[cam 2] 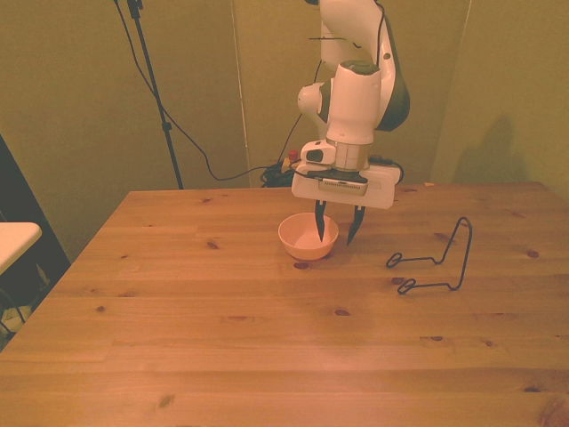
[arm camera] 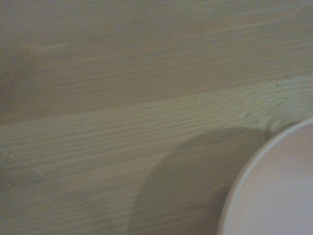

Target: Load the bowl

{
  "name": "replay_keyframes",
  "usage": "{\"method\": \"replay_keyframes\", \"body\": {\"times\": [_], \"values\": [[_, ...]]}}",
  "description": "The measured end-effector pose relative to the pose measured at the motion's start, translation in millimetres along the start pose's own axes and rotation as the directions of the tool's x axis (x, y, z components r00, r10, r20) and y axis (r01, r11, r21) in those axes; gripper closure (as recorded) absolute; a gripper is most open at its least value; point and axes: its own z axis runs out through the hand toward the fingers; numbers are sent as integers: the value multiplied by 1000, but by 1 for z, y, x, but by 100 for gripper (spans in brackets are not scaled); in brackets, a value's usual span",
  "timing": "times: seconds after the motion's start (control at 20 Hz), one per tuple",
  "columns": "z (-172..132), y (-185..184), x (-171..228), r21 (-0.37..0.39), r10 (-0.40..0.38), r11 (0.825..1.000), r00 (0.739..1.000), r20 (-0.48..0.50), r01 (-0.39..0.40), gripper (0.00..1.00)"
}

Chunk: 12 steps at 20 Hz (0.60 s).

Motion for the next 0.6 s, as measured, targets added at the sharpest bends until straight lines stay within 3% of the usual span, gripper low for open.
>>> {"method": "replay_keyframes", "body": {"times": [0.6], "values": [[-2, -4, -2, 11, -4, 1000, 1000, -2, 4, 100]]}}
